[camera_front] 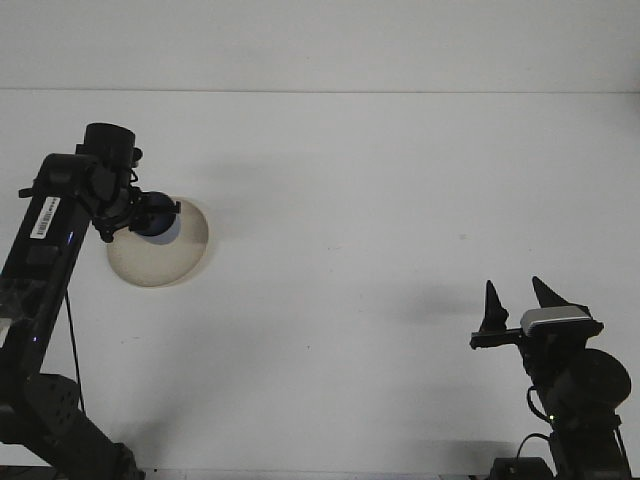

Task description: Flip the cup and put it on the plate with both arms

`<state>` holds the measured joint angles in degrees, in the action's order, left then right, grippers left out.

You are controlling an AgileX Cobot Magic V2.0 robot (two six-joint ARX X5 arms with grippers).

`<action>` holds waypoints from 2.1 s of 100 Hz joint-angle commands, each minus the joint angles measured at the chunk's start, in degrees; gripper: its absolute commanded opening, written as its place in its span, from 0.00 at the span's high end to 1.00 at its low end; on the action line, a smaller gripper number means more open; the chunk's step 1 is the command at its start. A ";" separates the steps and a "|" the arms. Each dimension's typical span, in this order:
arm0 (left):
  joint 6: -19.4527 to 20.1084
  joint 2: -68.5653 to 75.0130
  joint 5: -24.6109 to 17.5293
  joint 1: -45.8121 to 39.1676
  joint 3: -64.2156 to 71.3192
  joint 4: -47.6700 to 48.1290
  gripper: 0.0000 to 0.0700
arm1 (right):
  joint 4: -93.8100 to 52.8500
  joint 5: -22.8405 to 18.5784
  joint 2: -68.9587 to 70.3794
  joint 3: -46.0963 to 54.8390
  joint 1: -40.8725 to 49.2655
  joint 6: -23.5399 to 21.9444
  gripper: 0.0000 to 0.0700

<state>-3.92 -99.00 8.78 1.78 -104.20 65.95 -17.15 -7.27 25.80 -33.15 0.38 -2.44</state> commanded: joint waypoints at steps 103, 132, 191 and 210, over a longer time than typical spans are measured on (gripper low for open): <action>0.92 -13.49 -4.74 -7.06 -1.11 -3.58 0.98 | 0.83 0.17 0.11 -0.48 0.09 -0.76 0.32; 0.90 -13.49 -4.76 -7.61 -1.11 -3.87 0.98 | 0.83 0.17 0.11 -0.48 0.04 -0.74 0.32; 0.63 -13.22 -5.84 -7.85 -1.29 -4.46 0.45 | 0.85 0.20 0.11 -0.48 0.04 -0.76 0.32; 0.22 -10.14 -5.81 -8.26 -1.29 -4.48 0.45 | 0.85 0.17 0.11 -0.48 0.04 -0.76 0.32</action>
<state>-3.60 -110.85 3.03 -6.00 -104.18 61.32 -17.15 -7.27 25.80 -33.15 0.38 -2.44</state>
